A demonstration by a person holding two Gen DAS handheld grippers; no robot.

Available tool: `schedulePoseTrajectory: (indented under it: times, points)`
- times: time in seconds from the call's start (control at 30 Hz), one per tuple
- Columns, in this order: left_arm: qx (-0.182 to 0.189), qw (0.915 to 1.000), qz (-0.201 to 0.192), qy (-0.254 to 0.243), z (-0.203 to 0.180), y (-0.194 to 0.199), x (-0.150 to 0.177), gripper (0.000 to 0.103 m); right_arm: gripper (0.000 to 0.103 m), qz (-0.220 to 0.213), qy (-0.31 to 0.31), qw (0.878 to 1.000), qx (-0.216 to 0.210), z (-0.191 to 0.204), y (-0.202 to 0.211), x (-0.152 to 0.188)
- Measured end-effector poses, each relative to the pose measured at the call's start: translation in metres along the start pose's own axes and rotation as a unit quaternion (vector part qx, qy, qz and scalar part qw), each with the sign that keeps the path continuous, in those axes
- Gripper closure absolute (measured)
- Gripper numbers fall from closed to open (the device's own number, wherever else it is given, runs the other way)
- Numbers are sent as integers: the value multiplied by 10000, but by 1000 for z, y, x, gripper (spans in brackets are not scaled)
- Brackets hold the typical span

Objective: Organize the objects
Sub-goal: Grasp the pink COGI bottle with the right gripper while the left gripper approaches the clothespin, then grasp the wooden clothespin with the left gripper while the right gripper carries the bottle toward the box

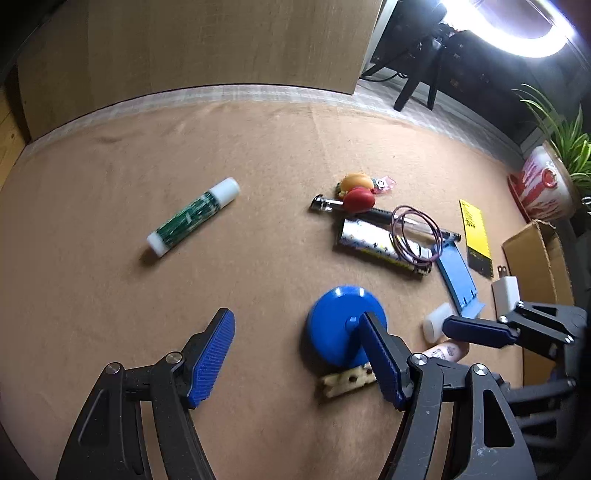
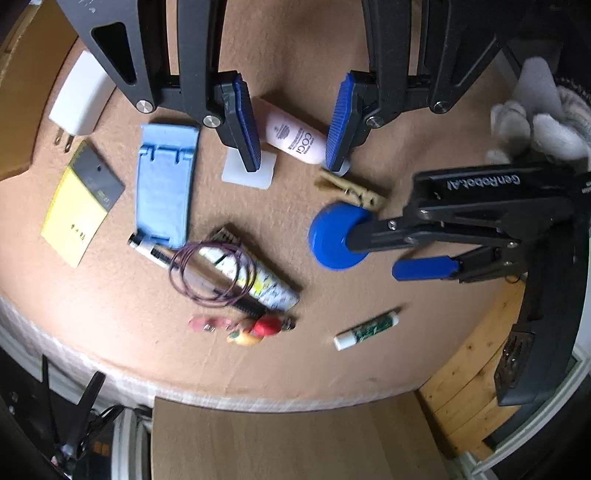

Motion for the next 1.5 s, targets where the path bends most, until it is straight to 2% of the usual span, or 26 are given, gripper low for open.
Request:
schedulePoseTrajectory:
  times: [0.17, 0.27, 0.4, 0.5, 0.7, 0.83, 0.93, 1.0, 1.13, 1.2, 1.3, 1.43, 1.47, 1.5]
  points:
    - [191, 9997, -21, -179, -5, 7, 11, 30, 73, 239, 142, 9993, -241, 10, 2, 18]
    - [271, 9987, 28, -427, -15, 7, 19, 36, 76, 318, 200, 9993, -71, 13, -4, 27]
    - [271, 9978, 87, -598, -26, 4, 23, 43, 83, 185, -71, 9998, -28, 8, -1, 29]
    - [344, 9972, 122, -654, -34, 5, 23, 50, 84, 130, -219, 9997, 9, 3, 2, 31]
    - [401, 9943, 216, -963, -51, 6, 36, 53, 84, -1, -512, 9985, 172, -14, 8, 35]
    - [294, 9947, 208, -962, -56, 5, 36, 58, 84, -116, -760, 9962, 421, -29, 16, 39]
    - [268, 9948, 218, -955, -58, 3, 33, 65, 84, -72, -896, 9959, 111, -28, 17, 46]
    - [219, 9942, 213, -1029, -61, 2, 34, 73, 84, -28, -839, 9965, 30, -23, 17, 52]
    - [271, 9940, 217, -1038, -63, 2, 38, 77, 84, -25, -838, 9965, 4, -14, 18, 64]
    - [311, 9948, 242, -940, -60, 3, 41, 84, 84, -51, -922, 9957, -30, -13, 18, 66]
    - [371, 9958, 267, -788, -54, 7, 49, 88, 84, -103, -1068, 9942, -23, -15, 22, 75]
    - [324, 9969, 215, -690, -49, 15, 66, 87, 84, -206, -1193, 9924, 210, -22, 28, 83]
    - [272, 9971, 187, -684, -48, 16, 67, 81, 84, -228, -1213, 9920, 265, -24, 29, 84]
    - [237, 9971, 149, -701, -49, 16, 65, 70, 84, -251, -1240, 9914, 334, -26, 31, 84]
Point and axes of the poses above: each gripper's, at about its wrist camera, not at the fingertips, and y roughly against the way its jaws point, z to its left, x to its underside, the point moved 5 cm from there along -y, roughly the way its jaws point, and after that the axes turned 3 degrees about -x, right-handed, at the moved point
